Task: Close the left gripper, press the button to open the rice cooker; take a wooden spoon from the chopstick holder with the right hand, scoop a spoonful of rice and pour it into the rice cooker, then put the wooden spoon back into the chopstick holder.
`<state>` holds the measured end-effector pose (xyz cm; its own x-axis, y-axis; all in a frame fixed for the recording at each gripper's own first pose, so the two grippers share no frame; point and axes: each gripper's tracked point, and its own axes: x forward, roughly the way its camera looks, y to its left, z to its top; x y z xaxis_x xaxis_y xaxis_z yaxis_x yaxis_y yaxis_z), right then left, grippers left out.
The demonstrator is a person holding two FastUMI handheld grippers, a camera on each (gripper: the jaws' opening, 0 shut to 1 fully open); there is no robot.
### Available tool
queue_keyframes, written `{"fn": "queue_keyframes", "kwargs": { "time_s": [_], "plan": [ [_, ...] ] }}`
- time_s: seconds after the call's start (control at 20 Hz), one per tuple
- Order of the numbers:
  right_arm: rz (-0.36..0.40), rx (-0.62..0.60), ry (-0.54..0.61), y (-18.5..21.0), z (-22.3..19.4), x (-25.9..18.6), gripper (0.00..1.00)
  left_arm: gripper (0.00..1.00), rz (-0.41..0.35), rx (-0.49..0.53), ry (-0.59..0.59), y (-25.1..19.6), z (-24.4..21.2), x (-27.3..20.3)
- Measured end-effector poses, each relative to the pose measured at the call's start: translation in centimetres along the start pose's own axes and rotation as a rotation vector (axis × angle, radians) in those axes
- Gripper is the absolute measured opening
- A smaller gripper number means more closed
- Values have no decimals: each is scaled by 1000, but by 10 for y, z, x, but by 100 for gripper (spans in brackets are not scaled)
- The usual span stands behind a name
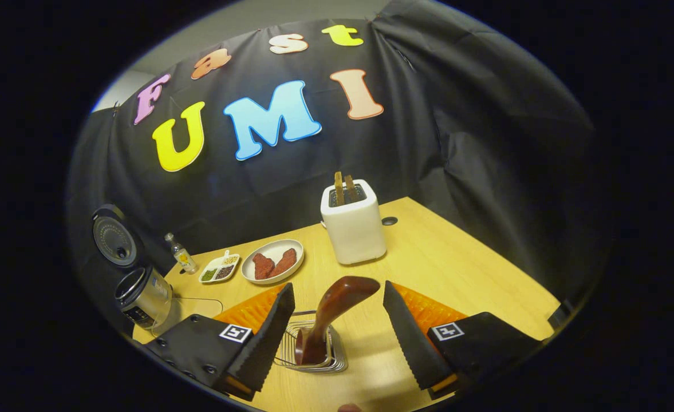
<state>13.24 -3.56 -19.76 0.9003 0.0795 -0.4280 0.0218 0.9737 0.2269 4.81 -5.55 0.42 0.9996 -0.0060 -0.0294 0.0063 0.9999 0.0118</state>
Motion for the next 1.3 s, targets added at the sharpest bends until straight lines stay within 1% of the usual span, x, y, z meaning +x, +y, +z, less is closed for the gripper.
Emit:
{"fn": "queue_keyframes", "kwargs": {
  "time_s": [0.15, 0.2, 0.25, 0.3, 0.35, 0.55, 0.75, 0.85, 0.9, 1.05, 1.3],
  "plan": [
    [-14, -81, -58, -13, 24, -15, 98, 87, 9, 1, 13, -4, 1, 3],
    [-16, -102, -76, -14, 33, -21, 98, 89, 16, -1, 19, -3, 2, 5],
    [-14, -120, -93, -16, 41, -25, 98, 87, 21, -2, 27, -2, 2, 8],
    [-7, -137, -108, -14, 48, -31, 98, 87, 27, -1, 34, 0, 2, 13],
    [-1, -154, -121, -13, 55, -36, 98, 89, 35, 4, 44, 3, 1, 19],
    [37, -185, -146, 6, 73, -58, 98, 90, 62, 15, 78, 26, 3, 50],
    [45, -213, -162, 29, 80, -72, 98, 89, 74, 8, 92, 56, 10, 99],
    [46, -222, -171, 40, 79, -70, 98, 89, 72, -12, 95, 70, 14, 127],
    [37, -230, -176, 44, 79, -70, 98, 87, 70, -27, 95, 77, 16, 141],
    [2, -231, -181, 55, 77, -71, 98, 87, 59, -61, 106, 96, 17, 186],
    [-53, -213, -189, 71, 75, -70, 98, 87, 53, -65, 109, 126, 19, 253]
  ]
}}
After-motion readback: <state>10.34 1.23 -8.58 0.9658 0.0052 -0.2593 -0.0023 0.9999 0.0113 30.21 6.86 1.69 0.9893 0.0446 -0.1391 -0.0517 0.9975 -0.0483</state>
